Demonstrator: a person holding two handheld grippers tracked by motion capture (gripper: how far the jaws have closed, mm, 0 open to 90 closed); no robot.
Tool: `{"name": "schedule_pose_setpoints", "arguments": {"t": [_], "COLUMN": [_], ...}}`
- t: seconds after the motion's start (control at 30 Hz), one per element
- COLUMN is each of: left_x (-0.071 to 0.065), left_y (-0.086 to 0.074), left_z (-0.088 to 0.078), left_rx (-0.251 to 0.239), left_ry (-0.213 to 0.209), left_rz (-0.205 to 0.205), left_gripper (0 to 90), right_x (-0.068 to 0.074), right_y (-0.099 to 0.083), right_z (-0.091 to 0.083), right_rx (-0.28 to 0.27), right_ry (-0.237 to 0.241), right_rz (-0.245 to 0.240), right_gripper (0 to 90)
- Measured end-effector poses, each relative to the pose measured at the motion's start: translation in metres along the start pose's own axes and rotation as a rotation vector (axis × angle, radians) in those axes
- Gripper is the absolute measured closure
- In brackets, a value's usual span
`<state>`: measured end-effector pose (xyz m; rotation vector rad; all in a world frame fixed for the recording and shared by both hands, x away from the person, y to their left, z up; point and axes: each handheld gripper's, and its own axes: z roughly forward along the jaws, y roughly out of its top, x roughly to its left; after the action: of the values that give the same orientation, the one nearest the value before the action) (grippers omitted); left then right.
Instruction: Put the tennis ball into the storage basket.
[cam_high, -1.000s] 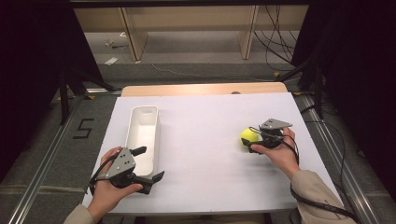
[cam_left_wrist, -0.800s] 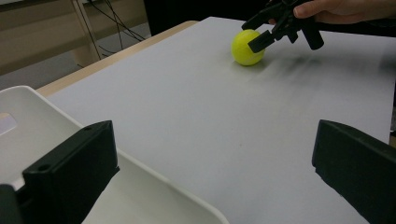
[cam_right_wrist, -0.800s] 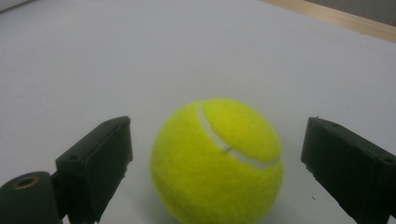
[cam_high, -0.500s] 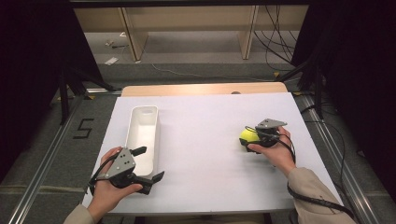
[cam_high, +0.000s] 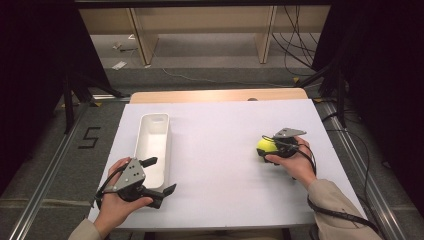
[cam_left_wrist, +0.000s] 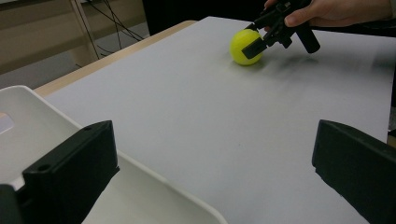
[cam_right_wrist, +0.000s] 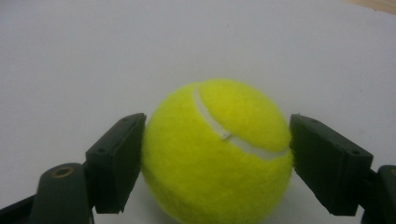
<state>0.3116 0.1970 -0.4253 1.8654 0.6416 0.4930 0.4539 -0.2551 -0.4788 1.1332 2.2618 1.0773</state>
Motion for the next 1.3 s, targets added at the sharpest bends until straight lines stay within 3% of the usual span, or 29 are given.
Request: {"name": "schedule_pose_setpoints", "arguments": {"t": [0.6,1.3], "left_x": [0.0000,0.0000], "left_y": [-0.0001,0.0002], "left_z": [0.0000,-0.0004], "left_rx": [0.000,0.000], "left_ry": [-0.002,-0.002], "left_rz": [-0.001,0.006], "left_gripper": [0.0,0.0], "right_x": [0.0004,0.0038], "right_y": [0.0011,0.0093], "right_z": [-0.0006,-0.0091], "right_rx": [0.007,-0.059], "right_ry": [0.016,0.020], "right_rz": [-0.010,-0.018], "right_gripper": [26.9,27.1]}}
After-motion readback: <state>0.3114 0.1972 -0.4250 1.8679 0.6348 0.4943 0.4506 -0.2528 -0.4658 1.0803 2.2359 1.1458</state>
